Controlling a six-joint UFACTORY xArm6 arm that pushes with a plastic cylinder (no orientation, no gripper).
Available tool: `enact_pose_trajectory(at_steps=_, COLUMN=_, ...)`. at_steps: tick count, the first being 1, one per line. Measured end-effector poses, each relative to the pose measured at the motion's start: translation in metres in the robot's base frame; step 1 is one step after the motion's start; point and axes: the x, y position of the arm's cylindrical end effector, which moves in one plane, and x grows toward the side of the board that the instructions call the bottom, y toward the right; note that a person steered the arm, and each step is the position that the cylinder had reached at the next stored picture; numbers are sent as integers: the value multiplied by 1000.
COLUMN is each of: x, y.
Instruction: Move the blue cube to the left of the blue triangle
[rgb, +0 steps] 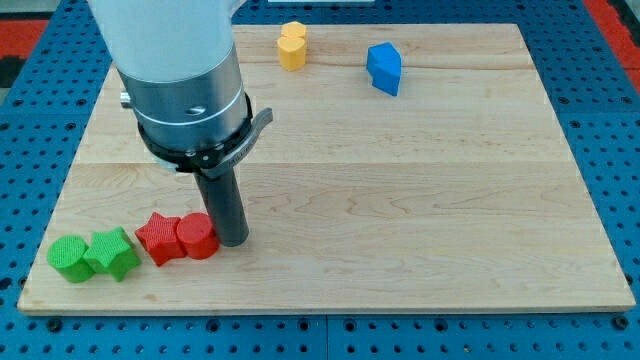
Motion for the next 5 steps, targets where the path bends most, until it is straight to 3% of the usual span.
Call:
enact_pose_trajectory(at_steps=3, x=16, y=1)
enact_pose_trajectory(at_steps=5, x=-40, y=168)
